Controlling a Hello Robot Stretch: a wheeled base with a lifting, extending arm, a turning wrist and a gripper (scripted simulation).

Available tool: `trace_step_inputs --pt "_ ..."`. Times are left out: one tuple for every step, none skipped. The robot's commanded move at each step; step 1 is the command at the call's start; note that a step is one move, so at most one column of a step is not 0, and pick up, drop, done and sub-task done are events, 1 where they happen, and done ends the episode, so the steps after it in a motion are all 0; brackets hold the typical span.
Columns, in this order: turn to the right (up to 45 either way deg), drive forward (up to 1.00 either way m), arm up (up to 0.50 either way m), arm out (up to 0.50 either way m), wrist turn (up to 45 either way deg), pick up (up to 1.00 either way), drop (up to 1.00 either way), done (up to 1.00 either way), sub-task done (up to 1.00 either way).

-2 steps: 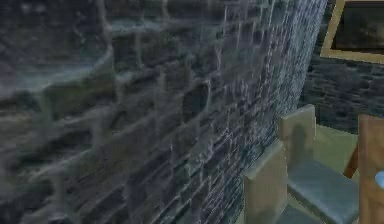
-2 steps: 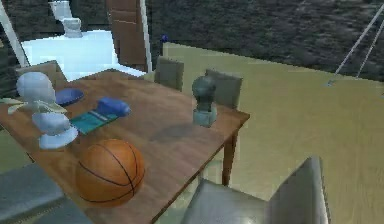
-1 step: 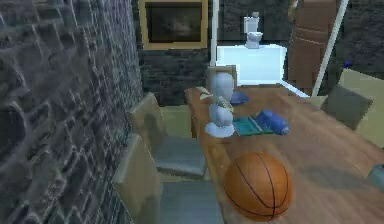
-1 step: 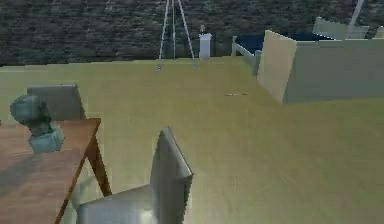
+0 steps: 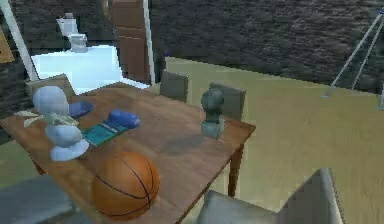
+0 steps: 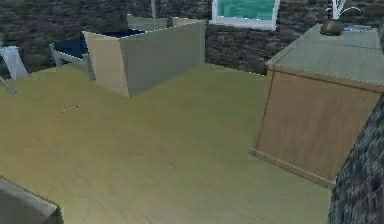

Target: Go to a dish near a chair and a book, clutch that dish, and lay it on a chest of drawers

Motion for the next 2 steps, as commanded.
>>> trace_step_inputs --pt "45.0 0.0 0.0 0.0 0.0 0.0 0.0 0.0 0.0" --pt "45.0 0.0 0.0 0.0 0.0 0.0 0.0 0.0 0.0"
